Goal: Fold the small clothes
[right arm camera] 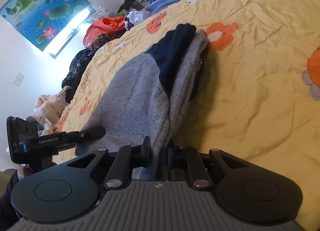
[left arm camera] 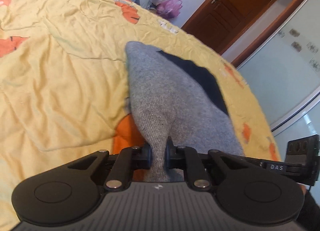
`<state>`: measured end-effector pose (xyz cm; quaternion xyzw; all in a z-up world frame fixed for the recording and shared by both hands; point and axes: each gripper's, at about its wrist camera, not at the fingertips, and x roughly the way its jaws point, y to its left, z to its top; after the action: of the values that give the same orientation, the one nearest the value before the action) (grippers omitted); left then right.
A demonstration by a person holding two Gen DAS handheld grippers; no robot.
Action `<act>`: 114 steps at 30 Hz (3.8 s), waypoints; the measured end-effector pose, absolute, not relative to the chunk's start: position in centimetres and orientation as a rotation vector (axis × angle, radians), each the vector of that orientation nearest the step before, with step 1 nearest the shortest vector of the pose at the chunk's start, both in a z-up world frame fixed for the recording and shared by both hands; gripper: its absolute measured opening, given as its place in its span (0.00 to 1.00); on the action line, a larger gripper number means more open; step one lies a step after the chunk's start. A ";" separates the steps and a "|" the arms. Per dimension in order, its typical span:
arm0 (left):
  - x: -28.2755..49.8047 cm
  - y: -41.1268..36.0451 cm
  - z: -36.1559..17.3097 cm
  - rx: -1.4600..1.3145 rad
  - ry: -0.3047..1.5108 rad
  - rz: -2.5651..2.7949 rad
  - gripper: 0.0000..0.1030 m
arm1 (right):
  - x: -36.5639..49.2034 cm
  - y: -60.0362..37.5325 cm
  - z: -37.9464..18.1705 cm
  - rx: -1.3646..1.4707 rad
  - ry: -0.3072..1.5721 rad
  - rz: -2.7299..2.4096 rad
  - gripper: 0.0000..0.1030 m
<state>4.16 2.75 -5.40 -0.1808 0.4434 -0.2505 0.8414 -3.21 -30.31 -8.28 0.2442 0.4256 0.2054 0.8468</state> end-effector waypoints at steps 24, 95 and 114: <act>0.8 -7.4 -6.3 0.155 0.659 -0.592 0.89 | 11.2 -30.3 -5.4 0.358 0.828 0.246 0.16; -6.8 -2.1 -4.4 0.274 0.583 -0.374 0.95 | -7.0 -24.9 -4.0 0.232 0.714 0.131 0.57; -5.6 -2.1 -5.1 0.315 0.586 -0.408 0.10 | -7.5 -26.4 -5.2 0.317 0.797 0.200 0.21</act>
<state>-5.63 -2.10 -5.14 0.1537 0.2854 -0.1991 0.9248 -7.46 -26.37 -5.15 0.1533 0.3859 0.0970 0.9045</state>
